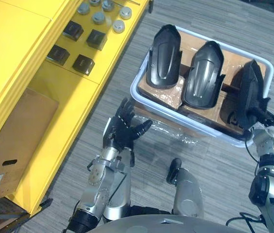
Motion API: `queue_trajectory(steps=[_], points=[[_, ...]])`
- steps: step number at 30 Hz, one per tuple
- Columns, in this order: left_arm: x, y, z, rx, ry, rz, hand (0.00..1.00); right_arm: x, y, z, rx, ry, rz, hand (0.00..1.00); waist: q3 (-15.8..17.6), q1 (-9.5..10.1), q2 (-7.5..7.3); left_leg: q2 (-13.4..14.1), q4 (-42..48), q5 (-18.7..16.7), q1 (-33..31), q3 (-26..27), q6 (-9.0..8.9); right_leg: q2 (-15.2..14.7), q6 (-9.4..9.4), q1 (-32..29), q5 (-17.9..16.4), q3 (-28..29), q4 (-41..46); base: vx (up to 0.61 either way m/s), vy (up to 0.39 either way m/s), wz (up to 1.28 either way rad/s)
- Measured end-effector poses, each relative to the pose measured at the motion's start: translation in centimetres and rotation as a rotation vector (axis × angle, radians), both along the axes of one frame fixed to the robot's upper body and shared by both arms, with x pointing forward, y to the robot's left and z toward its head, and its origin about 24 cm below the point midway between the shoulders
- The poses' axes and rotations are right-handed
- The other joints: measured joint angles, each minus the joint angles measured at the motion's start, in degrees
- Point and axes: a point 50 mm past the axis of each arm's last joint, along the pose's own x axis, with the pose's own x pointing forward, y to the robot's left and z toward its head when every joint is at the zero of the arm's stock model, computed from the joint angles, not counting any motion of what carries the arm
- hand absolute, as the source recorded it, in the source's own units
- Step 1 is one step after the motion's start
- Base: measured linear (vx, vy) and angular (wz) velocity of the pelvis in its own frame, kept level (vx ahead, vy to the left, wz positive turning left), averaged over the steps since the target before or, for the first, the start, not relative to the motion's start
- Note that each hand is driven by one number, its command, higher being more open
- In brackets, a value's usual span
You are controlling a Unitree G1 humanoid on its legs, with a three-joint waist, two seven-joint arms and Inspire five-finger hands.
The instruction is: Walk over and take three plastic housings, then place them on the shelf
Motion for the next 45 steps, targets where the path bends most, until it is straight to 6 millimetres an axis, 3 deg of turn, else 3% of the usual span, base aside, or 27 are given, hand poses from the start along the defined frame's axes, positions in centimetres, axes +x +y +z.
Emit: queue_trajectory(steps=[4,9,15,20,26,31,33,36,41,45], points=[[-0.7,0.4,-0.5,0.016,0.013,-0.017,1.00,-1.2,0.0,-0.3,-0.140,0.040,-0.069,0.00,0.00,-1.02,-0.55,-0.68,-3.17,0.60,3.99,-0.59,-0.18,0.88,0.46,5.29,1.43,-1.22,-5.12,0.05,-0.027,0.12],[-1.5,1.8,0.8,0.038,-0.030,0.007,1.00,-2.6,1.2,-0.3,-0.283,0.047,-0.119,0.00,-0.21,-1.86,-2.35,-0.71,-7.22,1.64,7.93,0.04,-0.57,1.99,0.48,10.17,4.35,-1.56,-12.32,0.10,-0.021,-0.05],[-1.5,3.4,2.3,0.050,-0.074,0.068,1.00,-4.7,3.9,0.0,-0.477,0.051,-0.127,0.00,-6.29,-4.43,-4.20,-1.84,-11.84,2.12,11.37,0.05,-1.03,1.93,0.85,14.10,5.29,-2.68,-17.73,0.08,-0.021,0.04],[-0.7,2.7,3.3,0.015,-0.084,0.003,1.00,-5.1,5.4,1.5,-0.693,0.033,-0.082,0.00,-9.63,-5.32,-4.56,-1.65,-12.38,1.46,13.61,1.39,-1.37,1.94,1.02,15.75,5.99,-1.78,-18.82,0.06,-0.018,-0.13],[1.2,0.1,3.3,-0.220,0.069,-0.214,1.00,-3.7,8.1,3.6,-0.932,-0.118,0.080,0.00,-13.23,-6.89,-4.45,-1.41,-13.21,0.46,17.17,4.59,-1.19,1.56,1.41,17.25,6.70,1.50,-19.75,-0.03,0.014,-0.28],[1.8,-2.7,0.1,-0.272,0.326,-0.374,1.00,-2.2,10.5,5.5,-1.060,-0.259,0.272,0.00,-15.99,-7.99,-4.13,-1.42,-14.51,0.30,19.33,6.68,-1.54,1.38,1.39,17.45,6.77,3.47,-19.82,-0.05,0.001,-0.22],[1.5,-3.6,-1.3,-0.271,0.430,-0.424,1.00,-1.5,12.2,7.0,-1.123,-0.353,0.383,0.00,-16.74,-9.15,-4.14,-1.40,-15.21,0.99,19.99,7.08,-1.22,1.40,1.29,17.44,6.90,4.04,-19.95,-0.03,-0.006,-0.13],[1.1,-4.5,-2.2,-0.352,0.547,-0.464,1.00,-1.2,14.9,8.4,-1.229,-0.494,0.527,0.00,-17.44,-9.28,-4.40,-1.48,-17.28,2.01,21.77,8.08,-1.21,1.54,1.07,18.04,7.47,4.93,-20.74,-0.01,-0.014,-0.15],[2.2,-4.8,-1.6,-0.452,0.565,-0.459,1.00,-1.2,17.9,8.2,-1.271,-0.604,0.731,0.00,-18.35,-9.16,-5.38,-1.70,-20.56,3.62,24.08,8.24,-1.31,1.55,0.96,18.92,7.53,5.03,-20.87,0.00,0.000,0.00],[2.8,-4.6,-1.0,-0.555,0.518,-0.421,1.00,-1.7,20.8,6.9,-1.269,-0.651,0.969,0.00,-18.91,-9.28,-5.84,-2.55,-26.28,6.72,26.91,8.63,-1.35,1.52,0.75,18.92,7.48,5.40,-20.96,-0.04,-0.008,-0.03]])
